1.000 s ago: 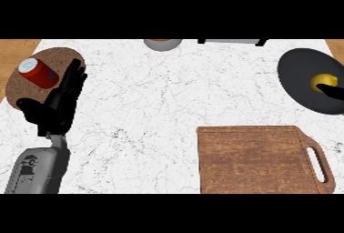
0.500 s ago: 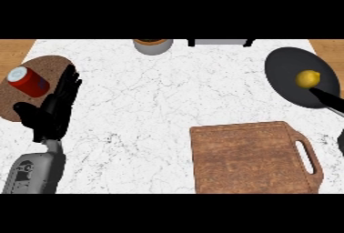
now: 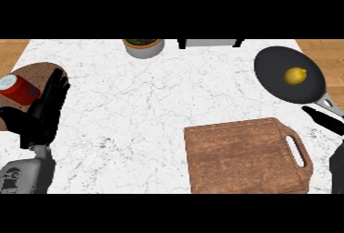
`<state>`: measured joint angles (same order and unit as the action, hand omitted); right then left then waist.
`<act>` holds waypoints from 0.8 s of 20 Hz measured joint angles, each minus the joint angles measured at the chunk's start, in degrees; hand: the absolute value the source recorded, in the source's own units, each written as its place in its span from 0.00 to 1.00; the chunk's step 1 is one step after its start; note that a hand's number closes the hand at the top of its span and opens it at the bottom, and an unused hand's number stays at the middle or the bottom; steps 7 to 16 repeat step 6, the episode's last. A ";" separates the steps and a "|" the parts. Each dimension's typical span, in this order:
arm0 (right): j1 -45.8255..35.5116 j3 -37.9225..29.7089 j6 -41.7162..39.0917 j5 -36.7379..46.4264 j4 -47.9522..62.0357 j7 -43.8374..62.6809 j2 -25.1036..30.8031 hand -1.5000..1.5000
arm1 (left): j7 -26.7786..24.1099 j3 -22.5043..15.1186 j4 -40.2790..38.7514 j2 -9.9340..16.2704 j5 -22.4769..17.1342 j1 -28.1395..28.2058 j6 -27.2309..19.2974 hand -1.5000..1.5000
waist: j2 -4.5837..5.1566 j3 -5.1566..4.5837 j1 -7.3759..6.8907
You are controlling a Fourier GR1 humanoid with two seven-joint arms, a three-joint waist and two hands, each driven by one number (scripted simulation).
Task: Pick the lemon from the cutting board and place it in the pan
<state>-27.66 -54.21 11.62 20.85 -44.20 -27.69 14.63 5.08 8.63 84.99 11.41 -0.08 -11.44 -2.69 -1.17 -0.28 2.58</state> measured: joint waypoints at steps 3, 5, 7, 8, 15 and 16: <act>3.43 2.47 -1.49 0.09 -9.92 4.51 -4.54 0.00 | -0.98 0.46 -0.93 0.09 -0.32 0.18 0.33 0.50 | 0.01 -0.04 0.25; 6.54 4.33 -2.04 0.76 -17.20 8.18 -7.79 0.00 | -0.76 0.19 -0.78 -0.12 -0.14 -0.03 0.20 0.50 | 0.10 -0.03 0.09; 8.50 5.34 -2.06 0.85 -20.80 9.89 -9.23 0.00 | -1.06 -0.17 -1.06 -0.52 0.09 -0.13 0.06 0.50 | 0.20 0.00 -0.10; 8.50 5.34 -2.06 0.85 -20.80 9.89 -9.23 0.00 | -1.06 -0.17 -1.06 -0.52 0.09 -0.13 0.06 0.50 | 0.20 0.00 -0.10; 8.50 5.34 -2.06 0.85 -20.80 9.89 -9.23 0.00 | -1.06 -0.17 -1.06 -0.52 0.09 -0.13 0.06 0.50 | 0.20 0.00 -0.10; 8.50 5.34 -2.06 0.85 -20.80 9.89 -9.23 0.00 | -1.06 -0.17 -1.06 -0.52 0.09 -0.13 0.06 0.50 | 0.20 0.00 -0.10</act>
